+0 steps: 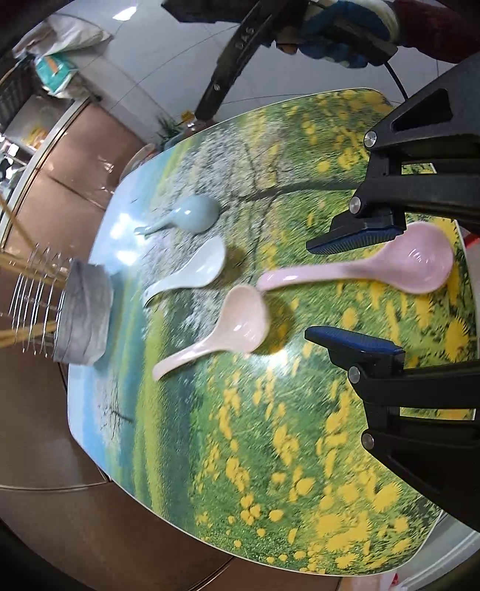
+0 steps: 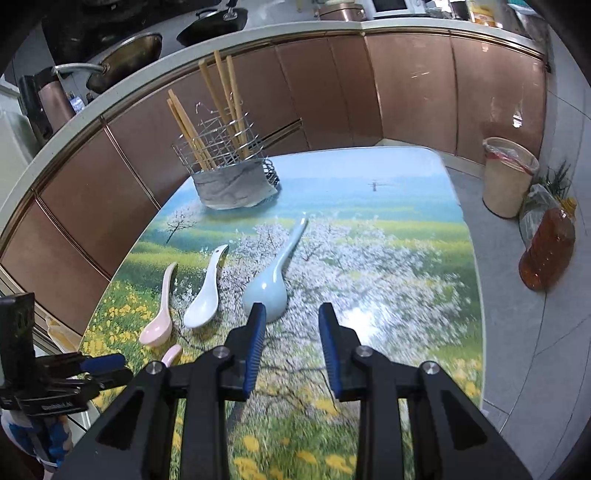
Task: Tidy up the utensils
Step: 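Close the left tool on a pink spoon handle while the right tool grasps another pink spoon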
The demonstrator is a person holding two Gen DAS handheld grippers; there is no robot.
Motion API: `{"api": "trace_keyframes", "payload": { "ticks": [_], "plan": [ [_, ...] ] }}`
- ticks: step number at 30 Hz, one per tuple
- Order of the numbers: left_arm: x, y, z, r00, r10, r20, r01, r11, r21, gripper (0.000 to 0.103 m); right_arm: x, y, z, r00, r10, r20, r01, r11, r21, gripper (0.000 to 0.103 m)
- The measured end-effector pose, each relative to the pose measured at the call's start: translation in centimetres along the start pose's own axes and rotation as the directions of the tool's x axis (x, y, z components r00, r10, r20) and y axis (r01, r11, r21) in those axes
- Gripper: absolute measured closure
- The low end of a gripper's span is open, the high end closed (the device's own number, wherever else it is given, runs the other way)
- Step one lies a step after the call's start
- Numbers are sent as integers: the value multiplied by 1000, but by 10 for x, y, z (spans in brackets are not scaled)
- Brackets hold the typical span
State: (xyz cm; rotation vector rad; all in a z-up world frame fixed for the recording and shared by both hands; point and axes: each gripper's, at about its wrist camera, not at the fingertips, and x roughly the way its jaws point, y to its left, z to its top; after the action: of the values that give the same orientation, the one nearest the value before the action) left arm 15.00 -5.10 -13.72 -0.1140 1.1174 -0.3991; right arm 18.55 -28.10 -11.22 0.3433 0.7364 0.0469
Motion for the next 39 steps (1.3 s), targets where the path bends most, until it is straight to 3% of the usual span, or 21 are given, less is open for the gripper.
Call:
{"api": "trace_keyframes", "payload": {
  "ticks": [15, 18, 19, 27, 39],
  "plan": [
    [37, -16, -2, 999, 45, -29, -43, 997, 60, 63, -59, -12, -79, 998, -57, 16, 55, 997, 61, 75],
    [40, -20, -2, 999, 39, -27, -37, 996, 75, 85, -62, -10, -87, 998, -66, 11, 65, 996, 63, 75],
    [41, -20, -2, 999, 35, -27, -33, 997, 75, 91, -62, -9, -88, 998, -67, 11, 66, 996, 61, 75],
    [30, 0, -12, 998, 58, 4, -58, 995, 78, 92, -53, 10, -73, 998, -61, 5, 61, 998, 10, 75],
    [6, 93, -2, 992, 113, 48, -110, 993, -51, 93, 18, 91, -35, 996, 35, -86, -46, 990, -133, 75]
  ]
}}
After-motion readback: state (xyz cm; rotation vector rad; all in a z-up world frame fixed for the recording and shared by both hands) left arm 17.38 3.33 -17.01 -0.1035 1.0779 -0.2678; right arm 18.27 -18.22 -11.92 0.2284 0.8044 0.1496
